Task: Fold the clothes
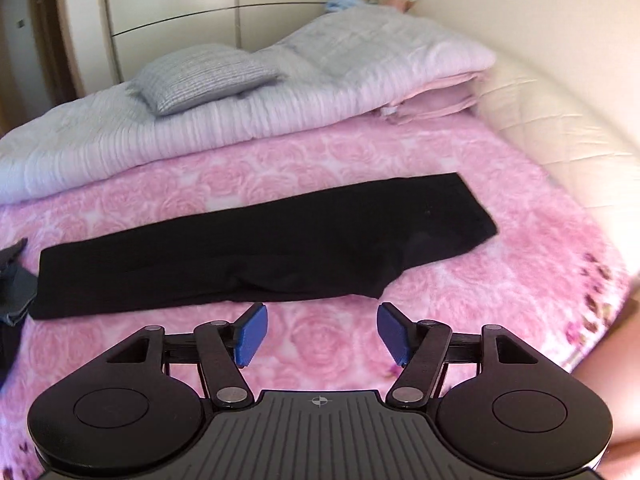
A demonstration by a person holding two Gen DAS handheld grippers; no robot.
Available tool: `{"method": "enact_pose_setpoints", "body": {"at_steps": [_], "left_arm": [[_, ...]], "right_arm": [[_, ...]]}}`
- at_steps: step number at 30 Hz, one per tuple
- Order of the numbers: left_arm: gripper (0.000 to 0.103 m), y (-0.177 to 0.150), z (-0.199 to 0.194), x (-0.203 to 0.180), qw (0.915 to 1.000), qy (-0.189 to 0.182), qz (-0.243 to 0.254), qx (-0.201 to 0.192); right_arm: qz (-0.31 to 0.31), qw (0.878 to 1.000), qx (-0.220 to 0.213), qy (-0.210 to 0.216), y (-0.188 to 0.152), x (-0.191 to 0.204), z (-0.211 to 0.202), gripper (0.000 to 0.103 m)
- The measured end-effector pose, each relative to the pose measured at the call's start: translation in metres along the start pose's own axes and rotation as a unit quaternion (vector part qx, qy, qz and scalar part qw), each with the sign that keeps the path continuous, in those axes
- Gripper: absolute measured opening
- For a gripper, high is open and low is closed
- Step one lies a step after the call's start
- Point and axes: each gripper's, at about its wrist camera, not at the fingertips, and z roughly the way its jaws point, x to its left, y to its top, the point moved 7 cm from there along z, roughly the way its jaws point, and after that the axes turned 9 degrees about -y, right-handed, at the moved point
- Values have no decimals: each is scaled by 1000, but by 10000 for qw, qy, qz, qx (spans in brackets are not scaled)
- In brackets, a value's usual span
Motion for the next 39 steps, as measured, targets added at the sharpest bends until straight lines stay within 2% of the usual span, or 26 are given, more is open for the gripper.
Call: {"method": "enact_pose_setpoints", "body": {"at_steps": [5, 11, 20, 26, 31, 33, 35, 37, 39], "left_arm": [[82, 6, -29, 19, 9994, -141, -215, -216], [82, 13, -31, 25, 9995, -149, -178, -215], [82, 27, -22, 10, 9989, -370, 50, -266], [82, 35, -19, 8, 9987, -397, 126, -276], [82, 32, -17, 16, 9992, -275, 79, -296], [82, 24, -14, 21, 9994, -170, 86, -277], [82, 12, -6, 28, 9997, -27, 137, -191], [82, -2, 3, 33, 9995, 138, 277, -101], [82, -15, 16, 37, 9983, 306, 495, 16]], "right_arm": [[-35, 9994, 33, -329, -3, 31, -32, 68], [-36, 9985, 154, -532, 2, 37, -43, 71], [112, 9975, 274, -635, 1, 27, -49, 71], [166, 9975, 264, -637, 4, 25, -51, 72], [96, 9978, 330, -568, 4, 31, -47, 72], [-50, 9983, 341, -471, 4, 39, -40, 72], [-612, 9977, 222, -214, 1, 62, -28, 72], [-1248, 9921, 86, 68, -4, 89, -15, 72], [-1878, 9816, -51, 349, -9, 115, -2, 72]]}}
